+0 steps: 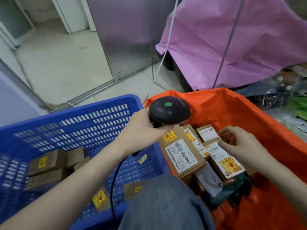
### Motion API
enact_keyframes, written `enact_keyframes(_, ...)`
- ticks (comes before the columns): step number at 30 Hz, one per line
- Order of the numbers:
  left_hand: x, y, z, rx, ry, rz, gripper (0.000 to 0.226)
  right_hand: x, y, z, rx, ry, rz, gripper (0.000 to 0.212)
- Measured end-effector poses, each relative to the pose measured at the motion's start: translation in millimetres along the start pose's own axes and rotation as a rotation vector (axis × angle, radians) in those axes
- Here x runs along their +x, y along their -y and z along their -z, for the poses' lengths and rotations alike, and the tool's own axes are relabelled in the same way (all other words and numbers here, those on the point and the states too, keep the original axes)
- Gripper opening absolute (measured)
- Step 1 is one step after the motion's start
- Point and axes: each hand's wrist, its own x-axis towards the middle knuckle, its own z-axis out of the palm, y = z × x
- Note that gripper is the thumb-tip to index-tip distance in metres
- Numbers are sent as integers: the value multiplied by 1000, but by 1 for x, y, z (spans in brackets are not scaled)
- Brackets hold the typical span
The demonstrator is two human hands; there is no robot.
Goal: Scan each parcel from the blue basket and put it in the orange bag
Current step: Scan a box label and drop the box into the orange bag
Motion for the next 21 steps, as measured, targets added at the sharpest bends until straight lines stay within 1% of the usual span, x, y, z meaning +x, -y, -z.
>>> enact_keyframes(2, -9, 3, 15, -10, -15, 11, 30, -3, 19, -14, 6, 68, 28, 9)
enact_keyframes(5, -21, 12, 35, -41, -55, 24, 28, -4, 43, -33, 8, 125, 56, 10)
enact_keyframes(8, -34, 25, 57, -71, -100, 50, 20, -5, 62, -48, -7, 191, 89, 10)
enact_keyframes(11, -46, 44, 77, -105, -123, 86, 21, -6, 75, -62, -46, 261, 104, 8)
enact_keyframes(14, -56, 61, 91, -97, -142, 112, 28, -7, 81, -80, -224, 422, 87, 5)
enact_keyframes(16, -61, 69, 98, -67, -143, 135, 27, -9, 79, -93, -287, 508, 66, 8)
enact_keyframes(19, -64, 77, 103, -30, -146, 161, 25, -11, 73, -108, -306, 567, 47, 8)
enact_keyframes(21, -65, 80, 102, -23, -137, 176, 25, -11, 69, -111, -250, 566, 31, 15)
